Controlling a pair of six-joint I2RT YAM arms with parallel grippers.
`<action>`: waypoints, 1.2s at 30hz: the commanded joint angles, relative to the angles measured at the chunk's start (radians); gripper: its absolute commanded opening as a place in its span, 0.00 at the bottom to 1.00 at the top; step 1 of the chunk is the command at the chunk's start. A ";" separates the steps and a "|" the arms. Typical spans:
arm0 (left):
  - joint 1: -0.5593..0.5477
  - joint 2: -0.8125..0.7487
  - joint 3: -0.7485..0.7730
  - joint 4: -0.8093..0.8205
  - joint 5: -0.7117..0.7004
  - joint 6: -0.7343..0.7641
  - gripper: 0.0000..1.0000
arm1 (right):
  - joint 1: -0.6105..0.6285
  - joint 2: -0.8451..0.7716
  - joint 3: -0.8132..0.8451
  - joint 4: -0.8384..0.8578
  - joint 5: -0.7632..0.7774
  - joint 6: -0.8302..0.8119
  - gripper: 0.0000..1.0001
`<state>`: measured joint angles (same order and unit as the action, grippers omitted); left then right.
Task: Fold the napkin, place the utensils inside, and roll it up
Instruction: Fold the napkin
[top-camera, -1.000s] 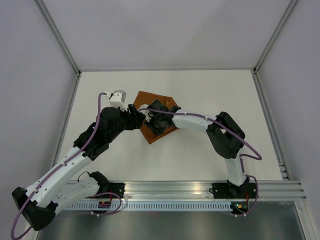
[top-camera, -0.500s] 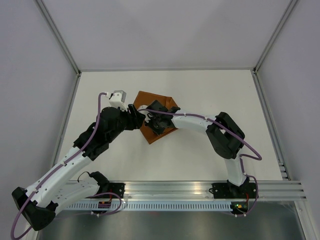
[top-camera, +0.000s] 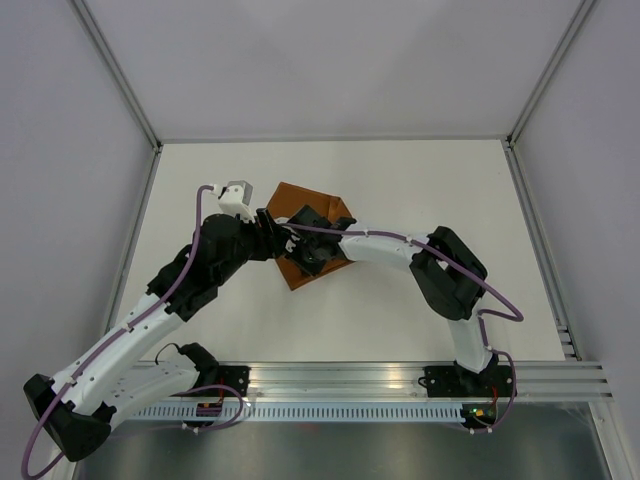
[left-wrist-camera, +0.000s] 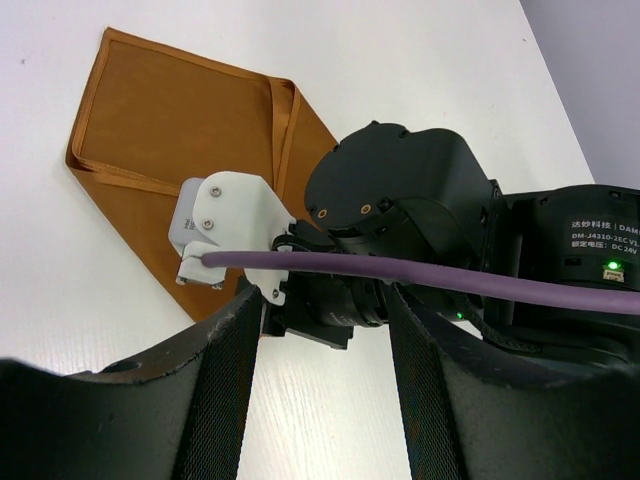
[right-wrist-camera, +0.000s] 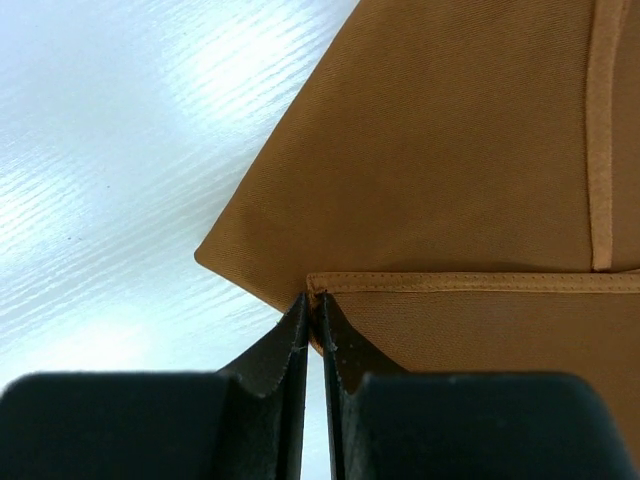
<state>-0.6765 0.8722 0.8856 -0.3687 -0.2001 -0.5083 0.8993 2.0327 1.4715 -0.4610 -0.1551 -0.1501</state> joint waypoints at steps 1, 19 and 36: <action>0.000 0.001 -0.007 0.027 0.008 -0.018 0.59 | 0.013 0.024 0.035 -0.018 -0.021 0.024 0.14; 0.000 0.056 0.044 0.039 -0.038 -0.015 0.60 | 0.021 0.115 0.147 -0.045 -0.081 0.076 0.14; 0.049 0.146 0.222 0.031 -0.100 -0.013 0.65 | 0.024 0.144 0.245 -0.067 -0.155 0.098 0.55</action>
<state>-0.6491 1.0225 1.0294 -0.4187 -0.2546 -0.5068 0.9085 2.1899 1.6806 -0.5083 -0.3031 -0.0521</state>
